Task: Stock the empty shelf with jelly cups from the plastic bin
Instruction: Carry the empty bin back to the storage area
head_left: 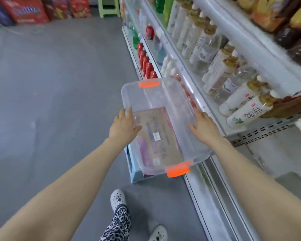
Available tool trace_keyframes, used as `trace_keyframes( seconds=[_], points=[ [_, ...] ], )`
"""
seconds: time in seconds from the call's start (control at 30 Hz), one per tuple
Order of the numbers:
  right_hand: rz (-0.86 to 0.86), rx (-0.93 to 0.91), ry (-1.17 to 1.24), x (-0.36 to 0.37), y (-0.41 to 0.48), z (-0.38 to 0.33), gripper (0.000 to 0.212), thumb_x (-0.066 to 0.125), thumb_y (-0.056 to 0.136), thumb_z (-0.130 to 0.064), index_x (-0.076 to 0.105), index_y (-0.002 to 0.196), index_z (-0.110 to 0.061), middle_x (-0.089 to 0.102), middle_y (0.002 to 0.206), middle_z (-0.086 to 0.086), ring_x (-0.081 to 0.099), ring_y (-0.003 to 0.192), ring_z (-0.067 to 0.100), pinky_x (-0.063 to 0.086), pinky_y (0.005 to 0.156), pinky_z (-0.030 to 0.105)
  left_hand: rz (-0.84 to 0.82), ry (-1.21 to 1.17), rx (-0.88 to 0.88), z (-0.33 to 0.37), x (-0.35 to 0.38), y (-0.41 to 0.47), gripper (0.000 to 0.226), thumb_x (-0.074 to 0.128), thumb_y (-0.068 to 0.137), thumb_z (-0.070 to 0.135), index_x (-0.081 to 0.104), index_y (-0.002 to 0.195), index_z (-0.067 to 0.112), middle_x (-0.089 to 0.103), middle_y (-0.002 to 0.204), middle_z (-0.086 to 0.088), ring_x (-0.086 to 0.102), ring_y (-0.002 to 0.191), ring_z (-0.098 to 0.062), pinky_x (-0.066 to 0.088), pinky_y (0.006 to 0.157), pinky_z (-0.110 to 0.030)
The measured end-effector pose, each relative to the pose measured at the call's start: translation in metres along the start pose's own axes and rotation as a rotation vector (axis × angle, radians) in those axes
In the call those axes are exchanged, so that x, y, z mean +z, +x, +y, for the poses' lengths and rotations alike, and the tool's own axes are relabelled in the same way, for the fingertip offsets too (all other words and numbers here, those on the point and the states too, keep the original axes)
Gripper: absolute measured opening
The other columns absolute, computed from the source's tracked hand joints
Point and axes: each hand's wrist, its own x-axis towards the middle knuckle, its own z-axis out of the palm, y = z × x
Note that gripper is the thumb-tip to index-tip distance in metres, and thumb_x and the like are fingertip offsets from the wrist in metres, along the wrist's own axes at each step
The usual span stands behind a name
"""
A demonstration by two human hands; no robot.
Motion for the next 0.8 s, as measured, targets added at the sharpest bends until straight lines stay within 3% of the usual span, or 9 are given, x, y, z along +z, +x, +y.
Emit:
trace_keyframes(
  seconds=[0.07,0.17,0.27,0.33,0.43,0.67,0.73,0.8],
  points=[
    [-0.029,0.066,0.060,0.011,0.021,-0.006,0.070,0.054,0.095,-0.034,0.018,0.153,-0.016,0.042,0.146,0.017,0.048,0.125,0.038,0.045,0.098,0.048,-0.034,-0.103,-0.025,-0.011,0.004,0.012,0.090,0.063,0.089,0.038,0.005,0.153,0.012,0.037,0.140,-0.018,0.048,0.117,-0.042,0.043,0.088,-0.045],
    [0.006,0.166,0.031,0.019,0.042,-0.019,0.057,0.055,0.094,-0.028,0.033,0.143,-0.007,0.054,0.132,0.020,0.055,0.114,0.039,0.048,0.089,0.045,-0.086,-0.197,-0.024,-0.026,0.008,0.023,0.095,0.060,0.088,0.027,-0.007,0.153,0.013,0.058,0.115,-0.016,0.059,0.095,-0.040,0.041,0.070,-0.035],
    [0.075,0.193,0.031,0.021,0.052,-0.040,0.036,0.055,0.091,-0.024,0.052,0.123,-0.007,0.065,0.108,0.021,0.061,0.096,0.041,0.048,0.078,0.042,-0.103,-0.291,-0.118,-0.054,0.001,0.033,0.095,0.060,0.089,0.022,-0.008,0.153,0.009,0.060,0.109,-0.012,0.058,0.096,-0.035,0.039,0.072,-0.032],
    [0.092,0.173,0.127,0.020,0.057,-0.065,0.031,0.062,0.088,-0.023,0.059,0.115,-0.009,0.068,0.099,0.018,0.064,0.092,0.039,0.050,0.078,0.041,-0.107,-0.352,-0.158,-0.084,-0.011,0.041,0.089,0.062,0.088,0.022,0.002,0.153,0.009,0.057,0.113,-0.010,0.058,0.100,-0.033,0.042,0.075,-0.034],
    [0.073,0.126,0.239,0.026,0.069,-0.115,0.038,0.070,0.083,-0.022,0.061,0.119,-0.011,0.070,0.092,0.014,0.065,0.088,0.034,0.050,0.079,0.041,-0.076,-0.454,-0.169,-0.135,-0.034,0.047,0.065,0.063,0.085,0.018,0.028,0.139,0.012,0.056,0.107,-0.006,0.060,0.088,-0.032,0.051,0.076,-0.041],
    [-0.037,-0.041,0.408,0.046,0.125,-0.257,0.045,0.069,0.086,-0.021,0.051,0.127,-0.014,0.049,0.069,-0.005,0.049,0.063,0.013,0.035,0.060,0.028,0.129,-0.583,-0.324,-0.252,-0.097,0.049,0.063,0.062,0.084,0.015,0.035,0.140,0.028,0.051,0.099,0.002,0.053,0.081,-0.021,0.052,0.078,-0.040],
    [-0.066,-0.111,0.457,0.049,0.145,-0.299,0.046,0.070,0.085,-0.021,0.052,0.127,-0.014,0.044,0.069,-0.014,0.046,0.060,0.006,0.036,0.063,0.027,0.218,-0.652,-0.379,-0.283,-0.114,0.046,0.059,0.063,0.083,0.013,0.042,0.136,0.028,0.051,0.096,-0.001,0.050,0.076,-0.020,0.051,0.077,-0.041],
    [-0.099,-0.188,0.497,0.050,0.165,-0.342,0.043,0.072,0.083,-0.021,0.055,0.122,-0.015,0.053,0.074,-0.015,0.054,0.064,0.009,0.041,0.068,0.029,0.285,-0.711,-0.433,-0.313,-0.130,0.044,0.051,0.064,0.082,0.012,0.048,0.125,0.033,0.053,0.098,-0.009,0.050,0.073,-0.021,0.051,0.075,-0.043]
  ],
)
